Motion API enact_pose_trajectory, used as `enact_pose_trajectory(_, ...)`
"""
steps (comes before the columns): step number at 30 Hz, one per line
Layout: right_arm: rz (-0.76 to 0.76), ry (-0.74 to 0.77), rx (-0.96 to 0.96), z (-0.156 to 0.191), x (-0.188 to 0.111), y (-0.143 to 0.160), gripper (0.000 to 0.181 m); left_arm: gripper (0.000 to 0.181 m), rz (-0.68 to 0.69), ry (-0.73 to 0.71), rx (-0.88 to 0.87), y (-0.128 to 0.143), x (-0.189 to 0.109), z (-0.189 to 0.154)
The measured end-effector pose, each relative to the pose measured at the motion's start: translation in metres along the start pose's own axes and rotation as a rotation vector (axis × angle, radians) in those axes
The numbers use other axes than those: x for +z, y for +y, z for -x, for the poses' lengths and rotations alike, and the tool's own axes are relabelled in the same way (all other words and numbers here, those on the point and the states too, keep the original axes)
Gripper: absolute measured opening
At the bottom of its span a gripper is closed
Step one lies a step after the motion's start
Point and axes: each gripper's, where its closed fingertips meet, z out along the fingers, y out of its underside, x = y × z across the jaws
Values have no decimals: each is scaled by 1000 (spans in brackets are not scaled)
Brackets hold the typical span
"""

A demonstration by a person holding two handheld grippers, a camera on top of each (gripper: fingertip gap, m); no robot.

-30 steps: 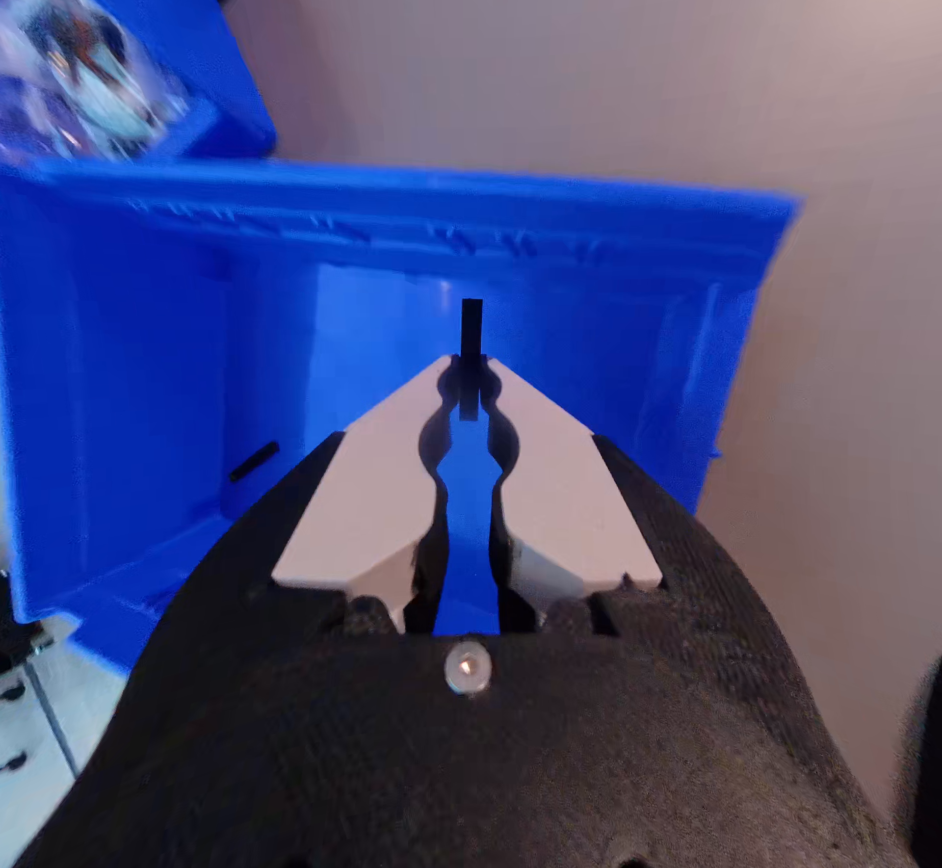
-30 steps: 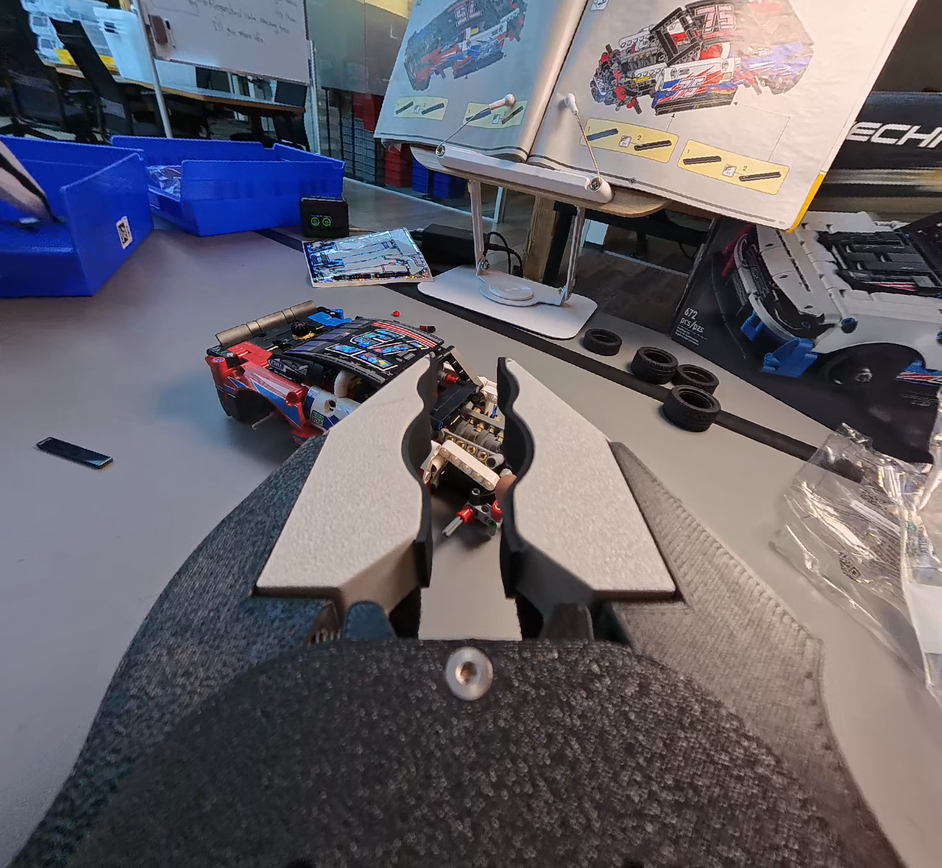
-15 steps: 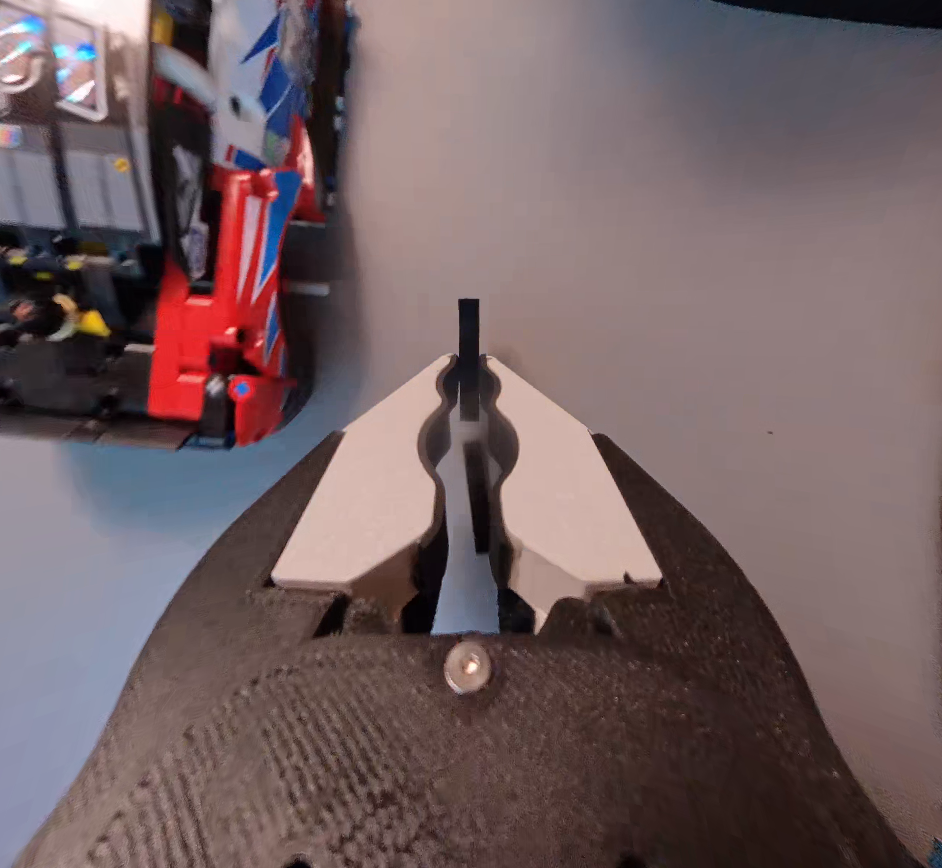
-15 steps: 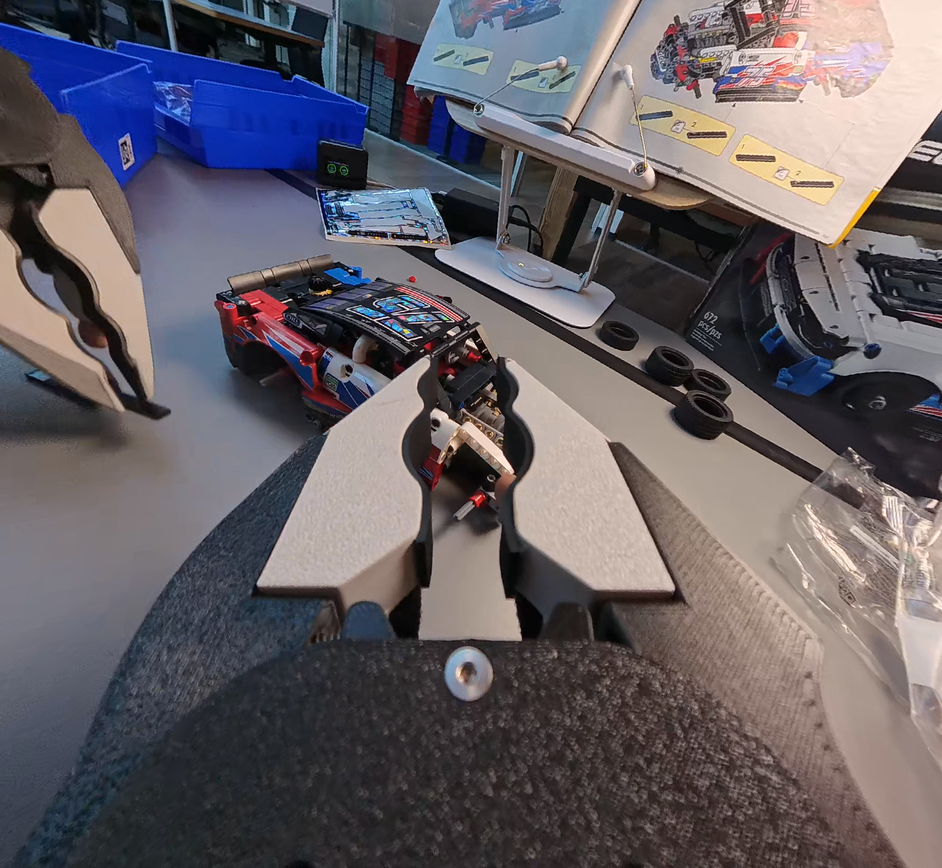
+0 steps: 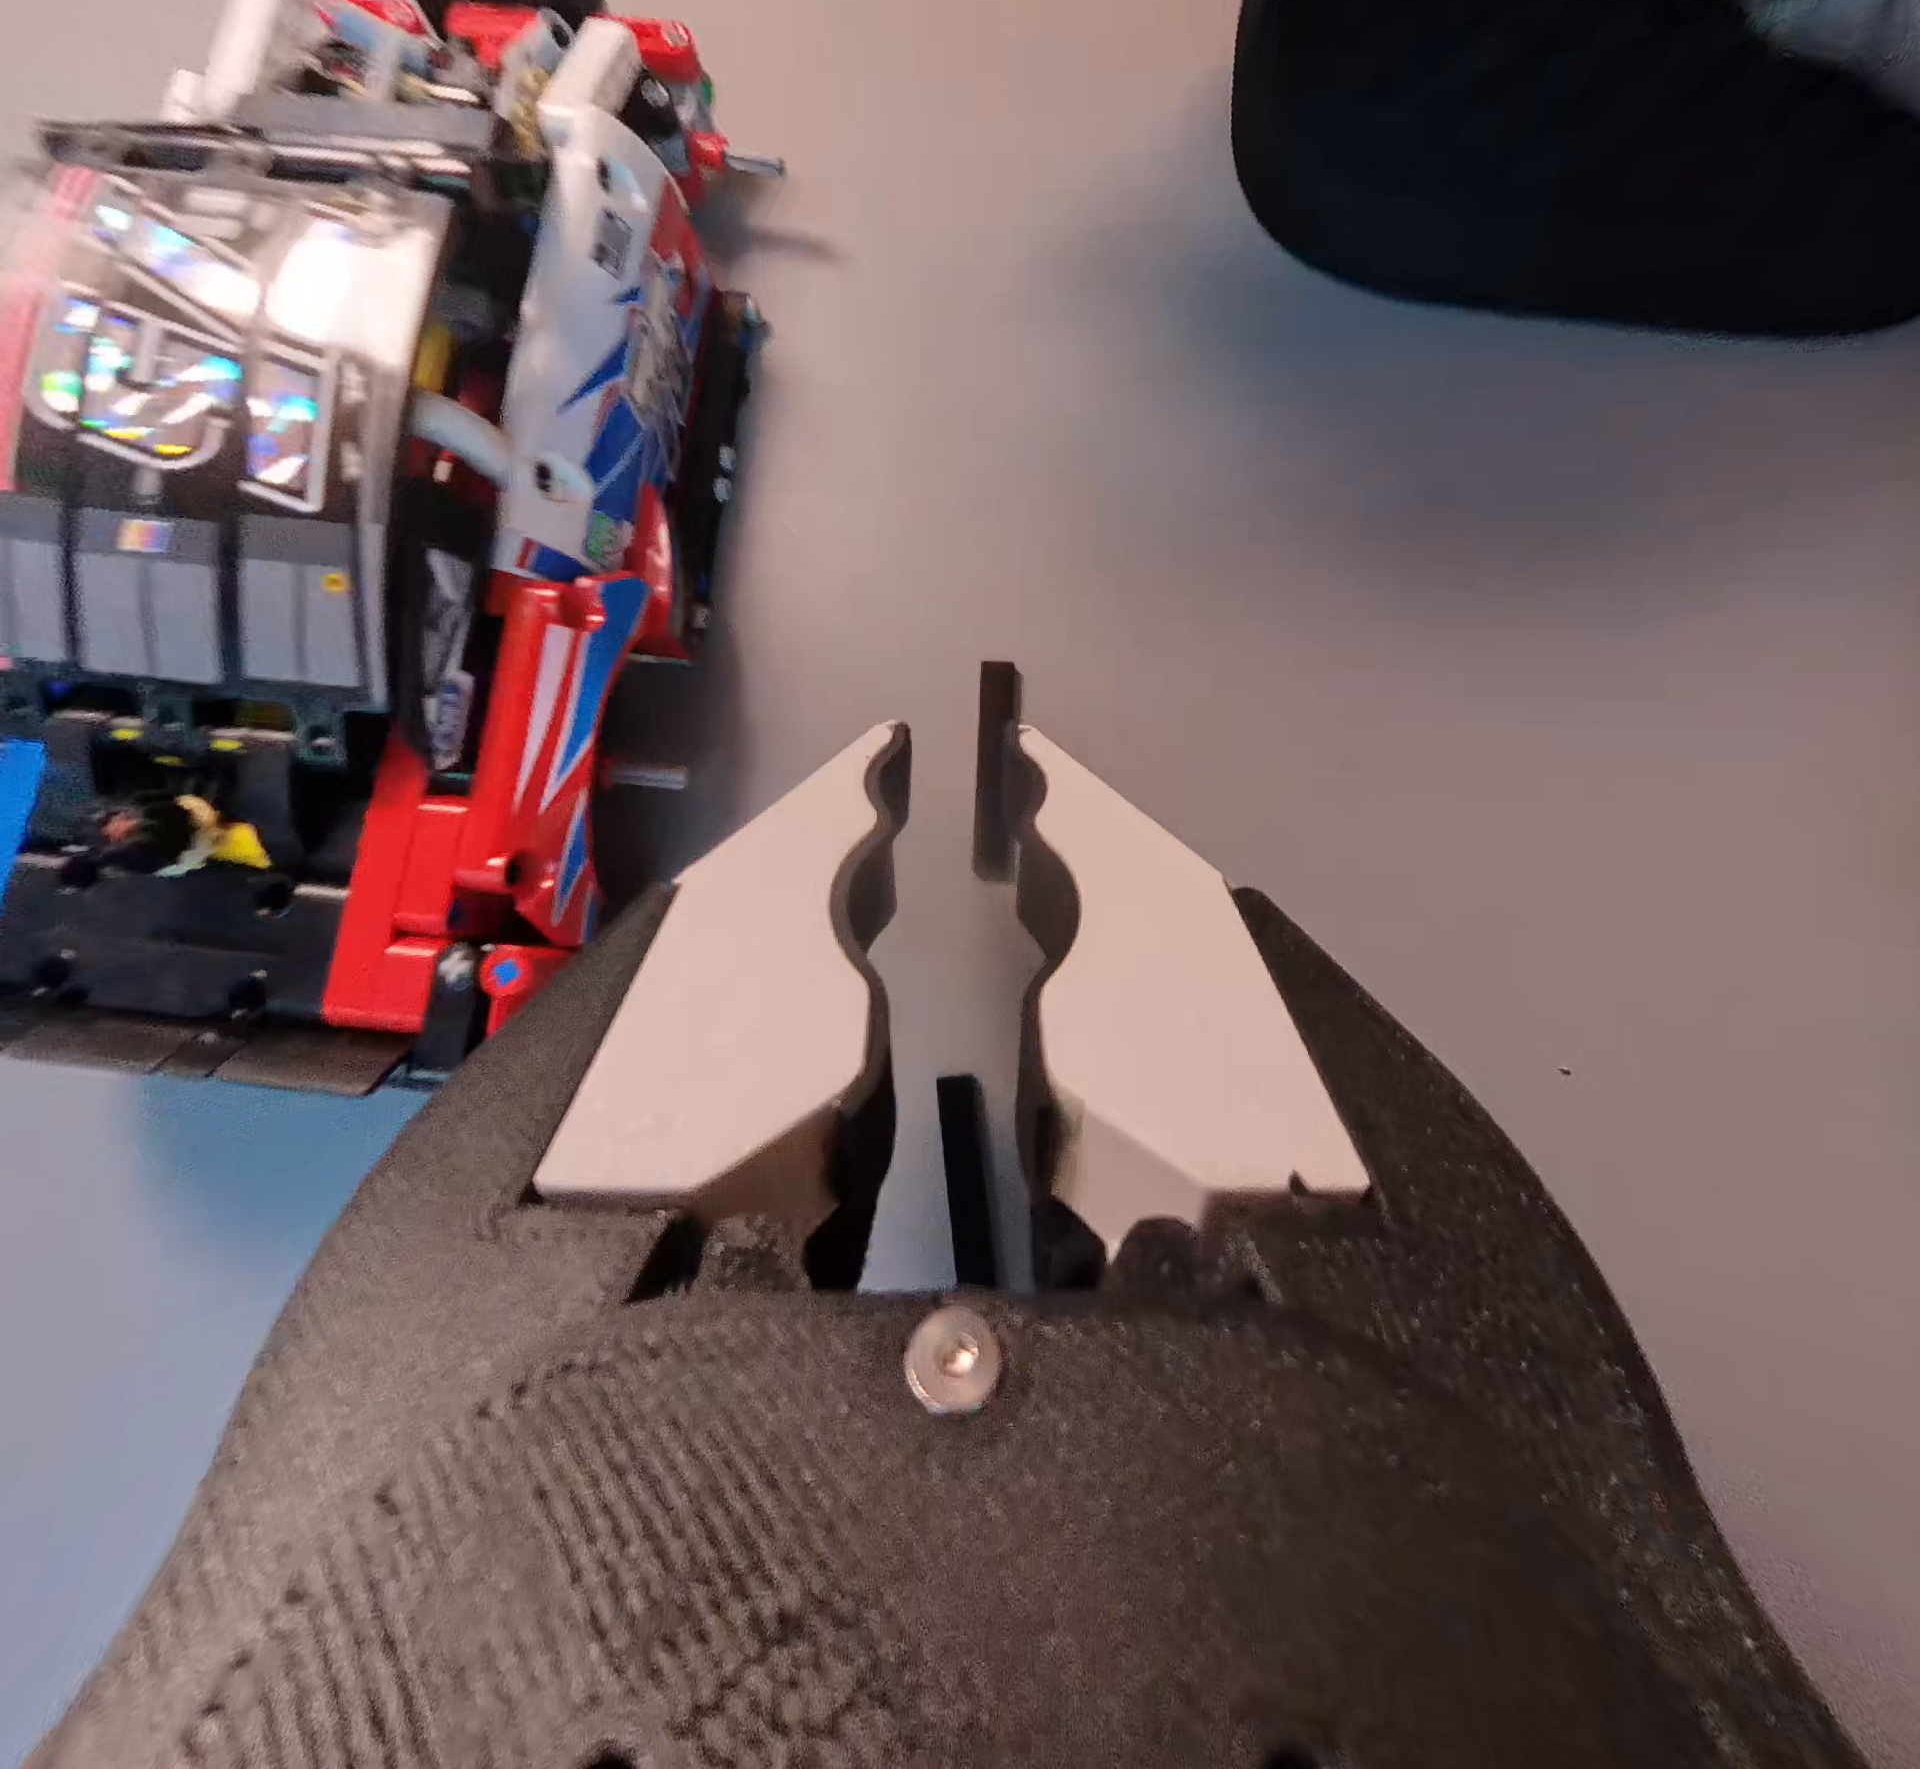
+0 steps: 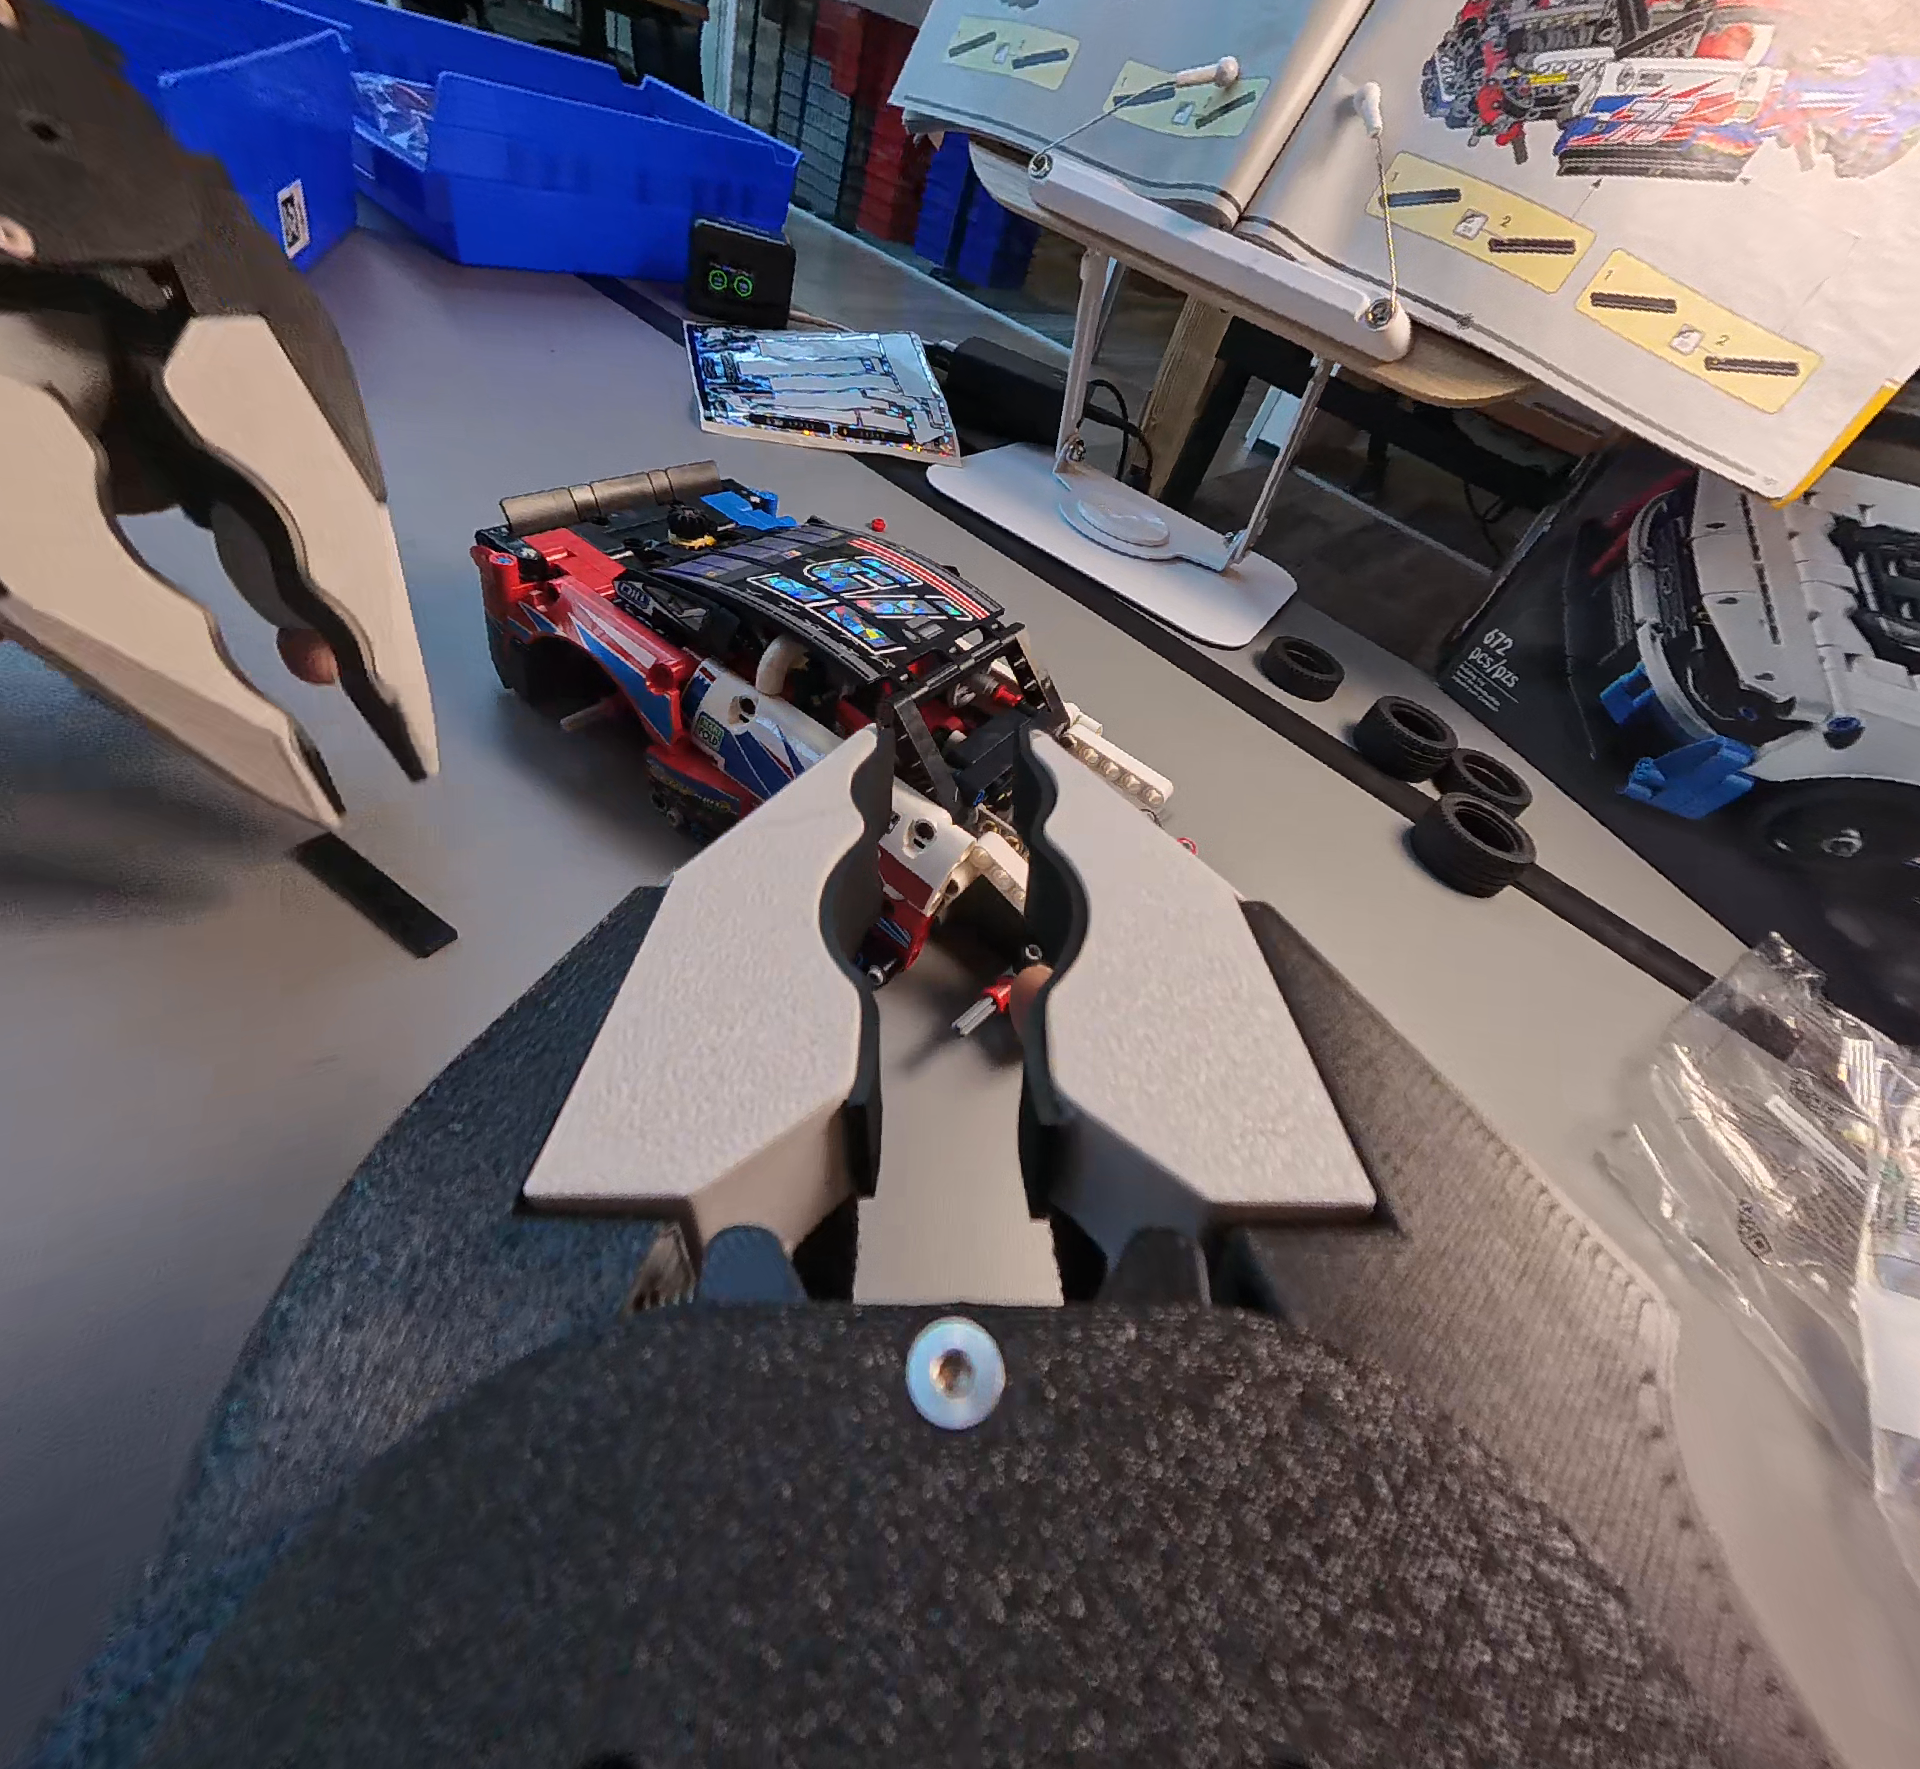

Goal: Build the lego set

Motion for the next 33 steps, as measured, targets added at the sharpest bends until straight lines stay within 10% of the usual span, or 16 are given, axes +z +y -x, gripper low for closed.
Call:
enact_pose_trajectory(1,7,-3,-3,0,1,2,19,17,-66,-17,-29,-6,-9,6)
enact_pose_trajectory(8,231,-53,-155,-24,4,43,48,51,-353,-358,-130,10,-73,99)
enact_pose_trajectory(16,516,-309,-74,-42,16,105,101,92,-267,-203,-125,32,-54,115)
enact_pose_trajectory(33,541,-380,-19,-28,39,105,88,89,-154,-284,21,44,-18,117)
